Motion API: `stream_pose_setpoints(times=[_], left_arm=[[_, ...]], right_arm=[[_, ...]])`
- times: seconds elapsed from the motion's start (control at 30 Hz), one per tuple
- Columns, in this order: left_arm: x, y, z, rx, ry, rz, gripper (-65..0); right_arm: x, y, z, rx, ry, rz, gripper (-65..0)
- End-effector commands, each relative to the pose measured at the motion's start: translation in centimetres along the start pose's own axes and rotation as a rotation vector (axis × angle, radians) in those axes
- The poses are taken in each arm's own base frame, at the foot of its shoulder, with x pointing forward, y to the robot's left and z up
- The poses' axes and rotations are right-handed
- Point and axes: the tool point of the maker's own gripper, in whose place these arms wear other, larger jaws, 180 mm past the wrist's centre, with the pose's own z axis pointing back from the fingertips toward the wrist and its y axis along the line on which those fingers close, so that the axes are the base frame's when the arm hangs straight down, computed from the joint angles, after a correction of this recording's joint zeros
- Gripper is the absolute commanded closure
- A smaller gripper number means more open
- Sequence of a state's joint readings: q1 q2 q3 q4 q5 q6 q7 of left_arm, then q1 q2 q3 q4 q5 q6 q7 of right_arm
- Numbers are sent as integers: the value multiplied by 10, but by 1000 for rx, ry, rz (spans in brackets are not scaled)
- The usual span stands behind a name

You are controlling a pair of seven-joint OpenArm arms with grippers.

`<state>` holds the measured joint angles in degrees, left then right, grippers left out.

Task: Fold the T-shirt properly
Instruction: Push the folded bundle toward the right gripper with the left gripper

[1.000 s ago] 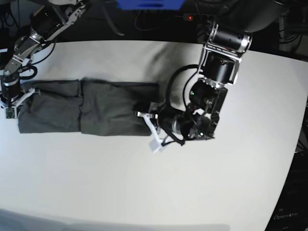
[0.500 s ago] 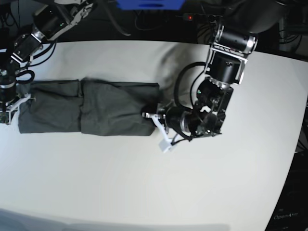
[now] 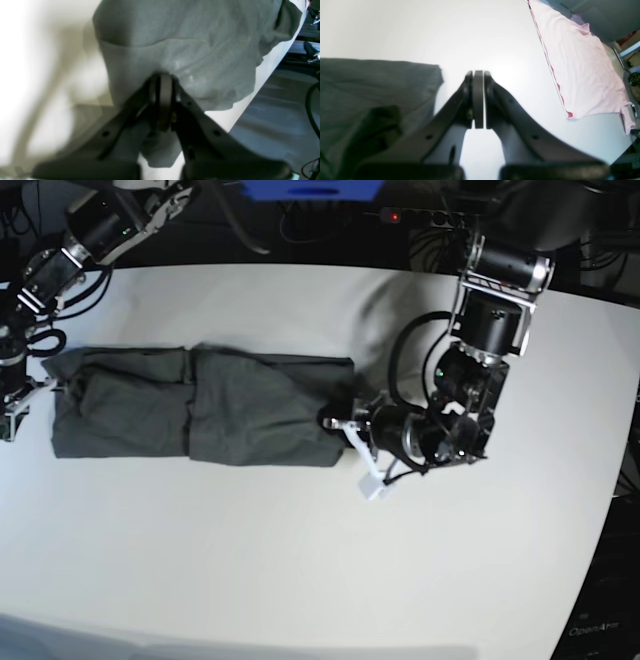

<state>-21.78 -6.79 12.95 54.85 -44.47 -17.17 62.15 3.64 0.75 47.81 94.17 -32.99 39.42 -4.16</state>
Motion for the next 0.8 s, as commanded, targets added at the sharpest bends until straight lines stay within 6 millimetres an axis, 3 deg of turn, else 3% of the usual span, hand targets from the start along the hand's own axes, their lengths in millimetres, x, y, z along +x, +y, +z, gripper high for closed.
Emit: stream_pose_setpoints(times=[0.0,0.27,0.63,0.77], left_arm=[[-5,20,8,89,42,-18,-18],[-12,24,10,94,68,-15,-18],[-15,62,36,175,67,-3,-18],[-15,67,40,187,66,-2,-18]], right_arm=[[16,-10,-1,-18,-35,6,-1],[11,-22,-14,-50,105,-30,-1],[4,-10,-38,-11,266,-132,-1],[5,-7,-44,4,341,-167,-1]])
